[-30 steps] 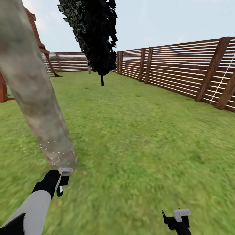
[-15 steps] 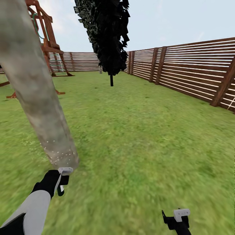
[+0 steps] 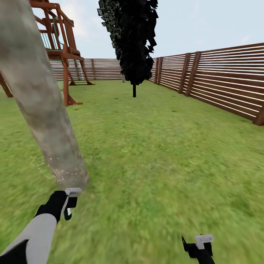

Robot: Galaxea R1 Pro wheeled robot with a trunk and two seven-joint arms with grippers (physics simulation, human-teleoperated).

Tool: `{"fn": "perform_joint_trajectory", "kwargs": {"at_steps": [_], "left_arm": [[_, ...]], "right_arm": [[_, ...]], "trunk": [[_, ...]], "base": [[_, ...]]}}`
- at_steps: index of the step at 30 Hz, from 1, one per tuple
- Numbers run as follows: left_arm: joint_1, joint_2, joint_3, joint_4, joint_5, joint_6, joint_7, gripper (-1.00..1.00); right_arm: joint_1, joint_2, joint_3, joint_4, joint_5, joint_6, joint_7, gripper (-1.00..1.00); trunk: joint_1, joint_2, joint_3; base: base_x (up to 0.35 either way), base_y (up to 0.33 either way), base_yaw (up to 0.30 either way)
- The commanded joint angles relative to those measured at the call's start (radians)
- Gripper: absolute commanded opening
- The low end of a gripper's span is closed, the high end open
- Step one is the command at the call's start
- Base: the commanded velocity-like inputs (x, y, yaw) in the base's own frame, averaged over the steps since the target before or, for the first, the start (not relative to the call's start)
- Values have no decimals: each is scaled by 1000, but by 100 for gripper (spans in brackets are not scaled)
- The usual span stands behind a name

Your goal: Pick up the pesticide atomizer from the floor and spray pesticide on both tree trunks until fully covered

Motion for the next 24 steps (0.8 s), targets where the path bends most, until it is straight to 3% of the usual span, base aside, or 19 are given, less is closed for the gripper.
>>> {"fn": "perform_joint_trajectory", "kwargs": {"at_steps": [1, 6, 17, 24], "left_arm": [[-1, -2, 7, -2, -11, 3, -9, -100], [-1, -2, 7, -1, -11, 3, -9, -100], [-1, -2, 7, -3, -11, 3, -9, -100], [-1, -1, 7, -4, -11, 3, -9, -100]], "right_arm": [[-1, 0, -8, 1, 1, -4, 8, 100], [0, 0, -8, 0, 1, -4, 8, 100], [-1, 0, -8, 0, 1, -4, 8, 100], [0, 0, -8, 1, 1, -4, 8, 100]], "trunk": [[0, 0, -1], [0, 0, -1], [0, 0, -1], [0, 0, -1]], "base": [[129, -268, 276], [129, -268, 267], [203, -215, 29], [143, -238, 255]]}}
